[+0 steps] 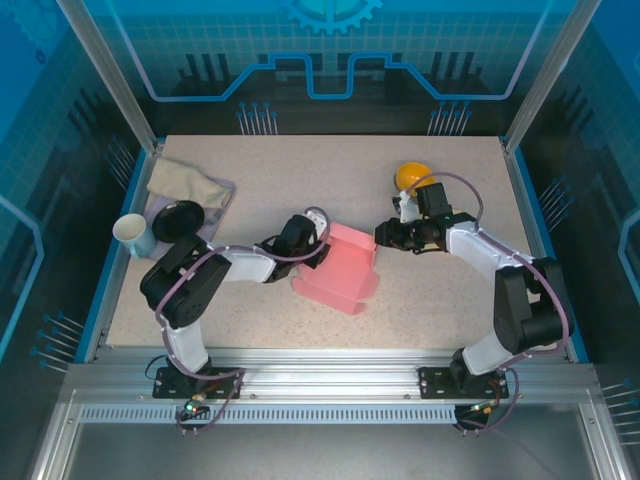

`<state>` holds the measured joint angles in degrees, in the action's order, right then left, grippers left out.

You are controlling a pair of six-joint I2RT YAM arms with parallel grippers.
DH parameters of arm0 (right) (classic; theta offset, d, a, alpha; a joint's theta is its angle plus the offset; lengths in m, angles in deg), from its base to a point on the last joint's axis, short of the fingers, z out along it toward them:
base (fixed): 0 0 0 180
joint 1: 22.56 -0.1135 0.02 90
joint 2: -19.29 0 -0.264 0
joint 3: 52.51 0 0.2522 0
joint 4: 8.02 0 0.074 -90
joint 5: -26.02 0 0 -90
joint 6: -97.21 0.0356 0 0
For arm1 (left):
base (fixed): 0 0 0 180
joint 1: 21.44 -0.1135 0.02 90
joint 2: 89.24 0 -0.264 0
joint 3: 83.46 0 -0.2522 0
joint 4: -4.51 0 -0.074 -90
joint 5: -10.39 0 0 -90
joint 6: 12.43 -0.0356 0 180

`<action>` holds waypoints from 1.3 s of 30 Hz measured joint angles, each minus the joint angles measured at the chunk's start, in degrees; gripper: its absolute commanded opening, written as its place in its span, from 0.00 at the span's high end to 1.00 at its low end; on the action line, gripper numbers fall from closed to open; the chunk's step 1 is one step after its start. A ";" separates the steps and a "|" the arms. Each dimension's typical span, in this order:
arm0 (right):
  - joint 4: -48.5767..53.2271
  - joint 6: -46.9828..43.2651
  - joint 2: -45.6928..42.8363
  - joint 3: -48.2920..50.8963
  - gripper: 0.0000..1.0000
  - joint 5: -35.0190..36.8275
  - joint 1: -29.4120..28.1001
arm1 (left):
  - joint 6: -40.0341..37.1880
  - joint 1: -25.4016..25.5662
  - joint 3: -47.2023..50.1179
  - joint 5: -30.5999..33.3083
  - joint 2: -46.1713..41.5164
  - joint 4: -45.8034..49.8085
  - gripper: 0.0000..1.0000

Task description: Fold the paper box

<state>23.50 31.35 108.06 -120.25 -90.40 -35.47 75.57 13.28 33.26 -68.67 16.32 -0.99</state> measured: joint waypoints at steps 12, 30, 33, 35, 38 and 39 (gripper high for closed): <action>-0.83 -1.70 2.99 -1.27 0.73 -4.98 0.63 | -1.57 -0.50 -8.92 -0.17 6.27 1.01 0.96; -5.46 1.20 2.08 -0.22 0.76 2.25 1.36 | 5.14 3.17 -22.77 14.47 12.48 15.10 0.95; -6.32 1.75 2.08 0.02 0.76 2.89 1.36 | 6.51 3.43 -23.78 15.54 12.63 17.38 0.93; -6.73 1.95 2.08 0.07 0.76 3.23 1.33 | 7.32 3.61 -24.44 16.26 12.74 18.84 0.91; -7.15 2.10 2.08 0.20 0.76 3.43 1.29 | 8.13 3.82 -25.03 17.16 13.05 19.89 0.84; -7.28 2.25 2.08 0.24 0.76 3.23 1.20 | 8.37 3.89 -25.03 17.59 13.14 19.96 0.80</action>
<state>16.22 33.60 110.13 -120.01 -87.16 -34.26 83.94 17.17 8.23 -51.08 29.46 18.96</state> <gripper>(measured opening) 0.244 0.145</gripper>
